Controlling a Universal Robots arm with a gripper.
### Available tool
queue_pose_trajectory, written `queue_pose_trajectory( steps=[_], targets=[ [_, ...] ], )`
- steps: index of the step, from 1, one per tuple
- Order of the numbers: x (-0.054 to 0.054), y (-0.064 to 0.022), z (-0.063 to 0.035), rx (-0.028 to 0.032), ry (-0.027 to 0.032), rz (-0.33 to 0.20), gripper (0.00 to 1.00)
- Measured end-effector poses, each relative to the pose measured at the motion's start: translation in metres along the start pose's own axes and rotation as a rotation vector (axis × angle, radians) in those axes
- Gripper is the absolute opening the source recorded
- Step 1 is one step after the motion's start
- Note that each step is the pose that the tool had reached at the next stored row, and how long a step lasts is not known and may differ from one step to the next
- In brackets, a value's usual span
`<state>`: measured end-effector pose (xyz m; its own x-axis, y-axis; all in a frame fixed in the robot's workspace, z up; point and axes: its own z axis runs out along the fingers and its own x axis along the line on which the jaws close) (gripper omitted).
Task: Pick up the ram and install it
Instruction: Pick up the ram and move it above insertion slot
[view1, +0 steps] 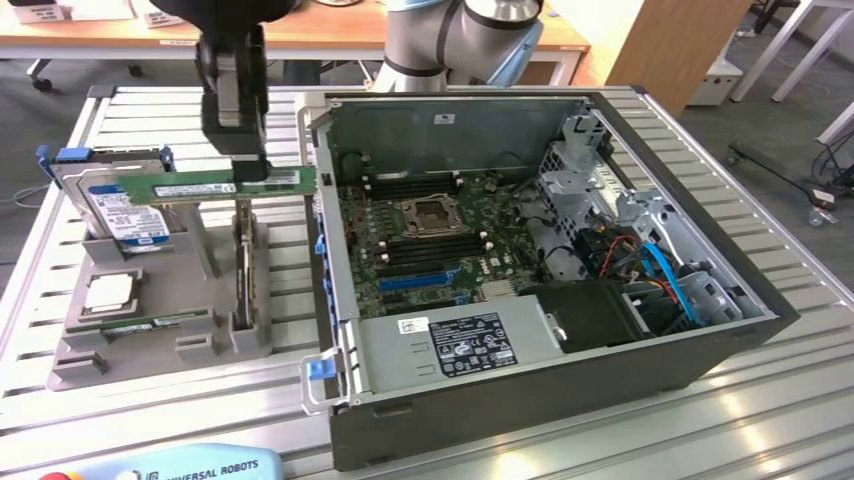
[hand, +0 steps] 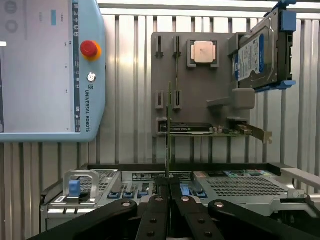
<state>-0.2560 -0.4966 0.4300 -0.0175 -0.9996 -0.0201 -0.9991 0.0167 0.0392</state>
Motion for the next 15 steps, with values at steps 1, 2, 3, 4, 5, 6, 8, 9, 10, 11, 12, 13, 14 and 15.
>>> queue_pose_trajectory(
  steps=[1,2,3,4,5,6,8,9,10,11,12,13,14,15],
  targets=[
    [0.0,-0.0036,-0.0001,0.0,0.0,0.0,0.11],
    [0.0,-0.0069,-0.0003,-0.0001,0.0,0.0,0.11],
    [0.0,-0.0102,-0.0004,-0.0001,-0.0001,0.0,0.11],
    [0.0,-0.0137,-0.0005,-0.0002,0.0,0.0,0.11],
    [0.0,-0.0172,-0.0007,-0.0003,0.0001,0.0,0.11],
    [0.0,-0.0206,-0.0008,-0.0004,0.0,0.0,0.11],
    [0.0,-0.0277,-0.0011,-0.0004,0.0,0.0,0.11],
    [-0.001,-0.0311,-0.0012,-0.0005,0.0,0.0,0.11],
    [-0.001,-0.0346,-0.0013,-0.0006,-0.0001,0.0,0.11],
    [-0.001,-0.0381,-0.0014,-0.0006,-0.0001,0.0,0.11],
    [-0.001,-0.0416,-0.0016,-0.0007,0.0,0.0,0.11],
    [-0.001,-0.0452,-0.0018,-0.0008,0.0,0.0,0.11],
    [-0.001,-0.0489,-0.0019,-0.0008,0.0001,0.0,0.11],
    [-0.001,-0.0524,-0.0021,-0.0008,0.0001,0.0,0.11]
  ],
)
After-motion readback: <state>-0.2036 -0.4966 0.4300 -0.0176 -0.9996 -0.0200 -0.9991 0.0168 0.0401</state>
